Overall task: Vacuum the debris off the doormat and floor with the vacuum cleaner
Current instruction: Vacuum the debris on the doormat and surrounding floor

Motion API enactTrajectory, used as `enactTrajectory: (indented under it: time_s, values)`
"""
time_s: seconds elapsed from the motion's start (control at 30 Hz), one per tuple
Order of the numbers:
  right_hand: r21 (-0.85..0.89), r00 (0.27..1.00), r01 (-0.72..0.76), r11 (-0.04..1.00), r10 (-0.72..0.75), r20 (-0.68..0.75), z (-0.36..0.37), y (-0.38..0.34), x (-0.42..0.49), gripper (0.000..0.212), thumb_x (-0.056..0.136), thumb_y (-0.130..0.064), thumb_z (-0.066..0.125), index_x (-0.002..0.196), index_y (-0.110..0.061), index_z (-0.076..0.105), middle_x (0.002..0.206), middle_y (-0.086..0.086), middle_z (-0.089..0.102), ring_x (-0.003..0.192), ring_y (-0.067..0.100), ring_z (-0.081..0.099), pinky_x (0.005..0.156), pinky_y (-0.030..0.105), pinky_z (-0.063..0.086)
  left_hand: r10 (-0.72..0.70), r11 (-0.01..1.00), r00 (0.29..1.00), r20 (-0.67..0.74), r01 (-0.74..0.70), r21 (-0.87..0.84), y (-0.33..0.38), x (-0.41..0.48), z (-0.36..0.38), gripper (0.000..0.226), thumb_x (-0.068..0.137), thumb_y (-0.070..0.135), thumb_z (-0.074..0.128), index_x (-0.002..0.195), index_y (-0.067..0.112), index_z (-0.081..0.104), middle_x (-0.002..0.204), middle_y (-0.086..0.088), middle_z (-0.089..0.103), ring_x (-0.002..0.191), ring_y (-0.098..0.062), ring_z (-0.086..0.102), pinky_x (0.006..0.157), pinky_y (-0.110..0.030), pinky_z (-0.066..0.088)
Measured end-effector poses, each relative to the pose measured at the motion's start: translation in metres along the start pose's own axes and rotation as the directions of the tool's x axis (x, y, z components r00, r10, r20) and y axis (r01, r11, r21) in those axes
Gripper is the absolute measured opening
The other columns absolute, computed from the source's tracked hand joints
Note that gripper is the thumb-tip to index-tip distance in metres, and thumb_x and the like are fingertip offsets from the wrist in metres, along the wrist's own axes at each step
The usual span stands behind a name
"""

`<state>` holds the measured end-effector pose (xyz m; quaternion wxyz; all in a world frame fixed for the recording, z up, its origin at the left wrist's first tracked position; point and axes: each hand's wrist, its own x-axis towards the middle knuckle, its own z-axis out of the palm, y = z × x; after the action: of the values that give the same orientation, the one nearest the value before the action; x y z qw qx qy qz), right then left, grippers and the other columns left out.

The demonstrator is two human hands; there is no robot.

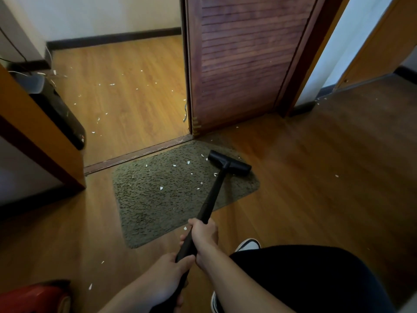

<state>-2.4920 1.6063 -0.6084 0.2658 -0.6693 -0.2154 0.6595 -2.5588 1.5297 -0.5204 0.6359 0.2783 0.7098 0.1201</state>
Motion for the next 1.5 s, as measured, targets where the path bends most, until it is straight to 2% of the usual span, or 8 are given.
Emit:
enactTrajectory:
  time_s: [0.17,0.27,0.37,0.5,0.7,1.0,1.17,1.5]
  values:
    - [0.025,1.0,0.002,1.0,-0.002,-0.01,-0.019,-0.022,0.03,0.033,0.094,-0.016,0.063,0.125,-0.012,0.053,0.094,0.024,0.073,0.048,0.025,0.067,0.049,0.031,0.056,-0.003,0.999,1.0,0.016,0.004,-0.047,0.027,0.019,0.01,0.006,0.103,0.032,0.046,0.105,0.027,0.044,0.074,-0.011,0.053,0.043,-0.019,0.051,0.044,-0.025,0.045]
    - [0.006,1.0,-0.007,1.0,0.007,-0.006,-0.021,-0.035,0.044,0.032,0.096,-0.015,0.062,0.126,-0.011,0.051,0.099,0.025,0.072,0.051,0.024,0.067,0.047,0.029,0.055,0.014,0.997,0.999,0.033,-0.011,-0.078,0.039,0.033,0.01,0.019,0.104,0.031,0.046,0.122,0.033,0.041,0.074,-0.012,0.05,0.042,-0.019,0.049,0.042,-0.025,0.043]
    - [0.01,1.0,0.004,1.0,-0.004,-0.007,-0.021,-0.045,0.06,0.028,0.098,-0.011,0.059,0.125,-0.007,0.051,0.085,0.022,0.069,0.049,0.023,0.064,0.042,0.027,0.052,-0.001,0.997,1.0,0.022,0.003,-0.083,0.051,0.042,0.009,0.011,0.104,0.031,0.047,0.107,0.021,0.046,0.064,-0.011,0.048,0.034,-0.016,0.048,0.039,-0.022,0.042]
    - [0.004,1.0,0.01,1.0,-0.01,0.003,-0.013,-0.055,0.075,0.03,0.096,-0.011,0.06,0.125,-0.007,0.052,0.096,0.028,0.071,0.046,0.024,0.063,0.041,0.026,0.051,-0.031,0.993,1.0,-0.001,0.031,-0.117,0.062,0.056,0.006,0.025,0.102,0.033,0.049,0.094,0.009,0.051,0.066,-0.01,0.049,0.039,-0.018,0.048,0.041,-0.024,0.042]
    - [-0.001,1.0,0.011,1.0,-0.011,0.0,-0.009,-0.054,0.079,0.021,0.098,-0.009,0.057,0.117,-0.005,0.051,0.084,0.025,0.067,0.047,0.023,0.061,0.039,0.026,0.05,-0.036,0.991,0.999,-0.004,0.035,-0.131,0.056,0.061,0.005,0.026,0.102,0.032,0.05,0.093,0.008,0.051,0.066,-0.01,0.049,0.039,-0.019,0.047,0.042,-0.025,0.043]
    - [-0.016,0.998,-0.02,1.0,0.021,0.064,0.003,-0.006,0.042,0.027,0.096,-0.012,0.059,0.122,-0.01,0.053,0.11,0.031,0.07,0.042,0.021,0.063,0.042,0.026,0.051,0.002,0.996,0.999,-0.039,-0.005,-0.094,0.007,0.022,0.001,0.017,0.102,0.029,0.048,0.11,0.015,0.052,0.065,-0.011,0.049,0.037,-0.019,0.047,0.041,-0.022,0.041]
    - [-0.024,0.997,-0.041,0.999,0.043,0.064,0.001,0.025,0.003,0.035,0.097,-0.011,0.057,0.132,-0.01,0.05,0.073,0.018,0.07,0.044,0.02,0.064,0.043,0.026,0.052,-0.033,0.998,0.998,-0.044,0.03,-0.056,-0.023,-0.01,0.005,0.026,0.103,0.029,0.048,0.095,0.004,0.051,0.062,-0.009,0.048,0.035,-0.019,0.046,0.037,-0.021,0.038]
    - [-0.012,0.997,-0.061,0.998,0.061,0.041,-0.005,0.061,-0.046,0.032,0.098,-0.008,0.053,0.129,-0.014,0.05,0.086,0.022,0.069,0.044,0.022,0.064,0.046,0.029,0.053,-0.052,0.998,0.999,0.014,0.052,-0.046,-0.06,-0.048,0.015,0.026,0.104,0.027,0.045,0.087,0.008,0.051,0.064,-0.008,0.051,0.037,-0.018,0.048,0.04,-0.02,0.039]
